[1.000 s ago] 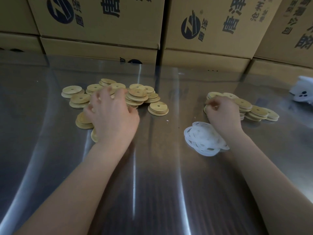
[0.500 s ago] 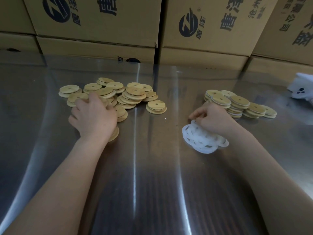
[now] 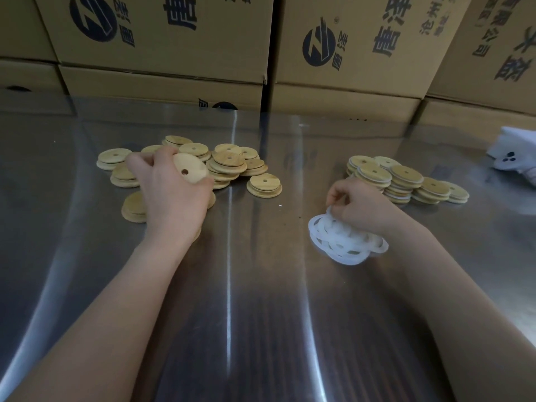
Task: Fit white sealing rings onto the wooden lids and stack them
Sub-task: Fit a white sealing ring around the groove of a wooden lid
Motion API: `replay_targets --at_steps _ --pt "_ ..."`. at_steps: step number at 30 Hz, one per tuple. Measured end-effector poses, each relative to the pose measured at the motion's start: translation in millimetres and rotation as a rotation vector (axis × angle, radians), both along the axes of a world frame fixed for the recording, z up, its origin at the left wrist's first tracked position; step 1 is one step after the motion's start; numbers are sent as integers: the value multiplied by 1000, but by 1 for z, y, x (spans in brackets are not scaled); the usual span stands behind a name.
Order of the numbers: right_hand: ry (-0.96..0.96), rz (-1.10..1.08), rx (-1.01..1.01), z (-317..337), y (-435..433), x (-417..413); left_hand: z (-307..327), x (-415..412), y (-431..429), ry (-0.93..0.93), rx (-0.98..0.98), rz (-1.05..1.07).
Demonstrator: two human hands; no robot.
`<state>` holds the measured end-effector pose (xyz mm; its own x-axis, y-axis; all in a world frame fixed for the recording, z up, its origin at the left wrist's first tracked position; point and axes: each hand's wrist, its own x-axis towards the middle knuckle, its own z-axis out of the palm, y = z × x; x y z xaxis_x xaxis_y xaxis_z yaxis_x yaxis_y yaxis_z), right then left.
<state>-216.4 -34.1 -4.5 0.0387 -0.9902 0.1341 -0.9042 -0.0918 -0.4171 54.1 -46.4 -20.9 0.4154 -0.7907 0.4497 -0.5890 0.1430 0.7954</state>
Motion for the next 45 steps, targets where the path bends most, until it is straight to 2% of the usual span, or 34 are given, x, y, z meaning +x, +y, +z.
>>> replay_targets --at_steps 4,5,8,10,15,23,28,35,39,45 --pt "-4 -51 -23 0 1 3 0 -10 2 82 -58 -160" --pt "-21 -65 -40 1 2 4 -1 -12 2 149 -43 -231" --pt "-93 -67 -151 2 4 6 2 -17 9 513 83 -487" --pt "-157 -57 -253 3 5 9 4 -21 12 663 182 -571" --pt "-267 36 -452 5 9 20 6 -23 15 883 347 -702" --pt "-307 196 -518 10 18 38 1 -18 12 1072 429 -736" --pt "-354 235 -499 12 22 42 -2 -17 8 1110 440 -692" --pt "-638 272 -268 6 23 57 -1 -23 10 1124 468 -833" --pt "-740 263 -197 -1 21 64 -1 -25 11 999 438 -923" --pt "-832 246 -182 -8 18 69 -7 -31 15 796 383 -924"
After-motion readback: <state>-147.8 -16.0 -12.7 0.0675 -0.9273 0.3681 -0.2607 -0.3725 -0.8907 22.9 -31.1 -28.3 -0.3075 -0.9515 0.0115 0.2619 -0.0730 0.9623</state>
